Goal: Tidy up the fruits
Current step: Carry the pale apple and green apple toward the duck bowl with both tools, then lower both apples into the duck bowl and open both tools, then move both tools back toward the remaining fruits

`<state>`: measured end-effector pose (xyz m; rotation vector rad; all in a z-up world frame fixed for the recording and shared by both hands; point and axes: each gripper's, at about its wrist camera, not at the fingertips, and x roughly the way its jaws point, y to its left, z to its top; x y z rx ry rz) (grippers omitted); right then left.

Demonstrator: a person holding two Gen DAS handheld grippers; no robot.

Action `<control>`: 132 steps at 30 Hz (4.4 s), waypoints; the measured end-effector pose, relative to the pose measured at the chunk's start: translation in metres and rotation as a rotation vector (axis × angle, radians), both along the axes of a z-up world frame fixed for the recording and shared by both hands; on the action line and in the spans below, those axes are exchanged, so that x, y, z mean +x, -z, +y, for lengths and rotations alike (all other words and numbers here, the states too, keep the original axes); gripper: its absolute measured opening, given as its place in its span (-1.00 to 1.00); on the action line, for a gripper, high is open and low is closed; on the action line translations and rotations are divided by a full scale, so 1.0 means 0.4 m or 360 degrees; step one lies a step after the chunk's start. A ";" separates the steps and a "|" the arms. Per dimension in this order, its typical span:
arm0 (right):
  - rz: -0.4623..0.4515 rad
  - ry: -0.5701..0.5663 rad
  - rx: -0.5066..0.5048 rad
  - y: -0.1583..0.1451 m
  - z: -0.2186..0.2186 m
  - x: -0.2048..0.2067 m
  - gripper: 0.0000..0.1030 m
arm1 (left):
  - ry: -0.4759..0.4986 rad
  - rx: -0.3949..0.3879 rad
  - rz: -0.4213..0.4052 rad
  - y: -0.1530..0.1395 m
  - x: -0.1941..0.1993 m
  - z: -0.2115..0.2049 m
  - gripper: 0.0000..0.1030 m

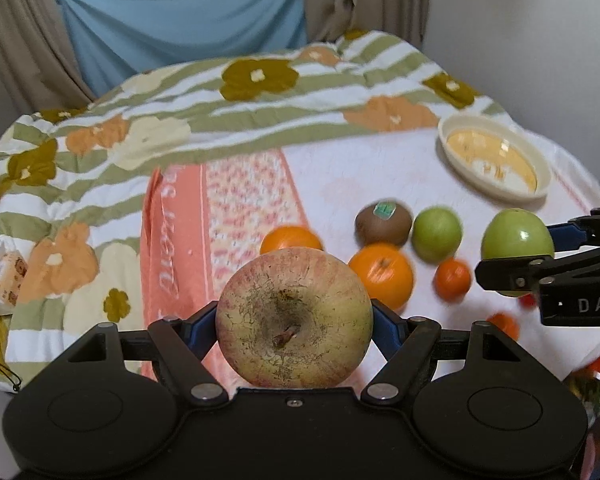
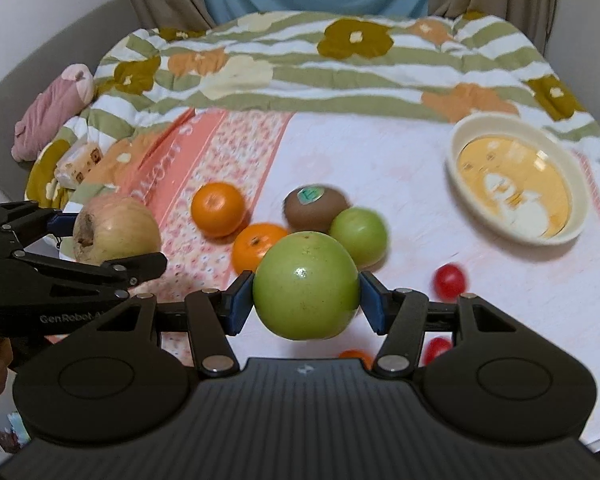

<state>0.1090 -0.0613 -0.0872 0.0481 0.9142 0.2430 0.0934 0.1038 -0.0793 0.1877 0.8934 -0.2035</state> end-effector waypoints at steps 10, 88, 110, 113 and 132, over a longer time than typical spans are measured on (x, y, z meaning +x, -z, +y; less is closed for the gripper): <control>-0.0117 -0.0072 0.0048 -0.095 -0.262 0.033 0.37 | -0.0186 -0.0090 -0.0057 -0.094 0.000 -0.206 0.55; -0.0163 -0.0542 -0.0235 0.184 -0.661 0.533 0.38 | 0.0064 0.0047 0.0002 0.104 0.403 -0.706 0.99; -0.0280 -0.0335 -0.0243 0.083 -0.705 0.458 1.00 | -0.0081 -0.0033 -0.0023 0.018 0.330 -0.674 0.99; -0.0291 -0.0313 -0.0207 0.049 -0.712 0.435 1.00 | -0.0119 -0.0063 -0.0039 -0.008 0.315 -0.661 0.99; -0.0421 -0.0027 -0.0112 -0.163 -0.658 0.127 1.00 | -0.0145 -0.0123 -0.0142 -0.123 0.086 -0.478 0.99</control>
